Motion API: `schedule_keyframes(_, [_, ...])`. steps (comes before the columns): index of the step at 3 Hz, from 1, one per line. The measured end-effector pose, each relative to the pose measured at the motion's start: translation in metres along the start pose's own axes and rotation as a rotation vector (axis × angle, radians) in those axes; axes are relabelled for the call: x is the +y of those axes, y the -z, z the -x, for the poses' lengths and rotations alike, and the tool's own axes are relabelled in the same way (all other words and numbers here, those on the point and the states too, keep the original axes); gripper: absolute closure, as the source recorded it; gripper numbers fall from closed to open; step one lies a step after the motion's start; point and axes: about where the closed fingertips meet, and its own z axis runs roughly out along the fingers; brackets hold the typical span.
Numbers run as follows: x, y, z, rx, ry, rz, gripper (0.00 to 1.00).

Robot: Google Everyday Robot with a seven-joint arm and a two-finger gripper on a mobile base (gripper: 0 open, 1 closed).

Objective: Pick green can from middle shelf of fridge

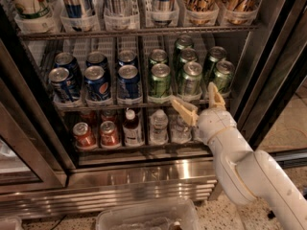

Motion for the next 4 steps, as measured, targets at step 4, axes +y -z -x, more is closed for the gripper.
schedule_keyframes(4, [-0.021,-0.045,-0.016,0.021,-0.027,-0.027,0.23])
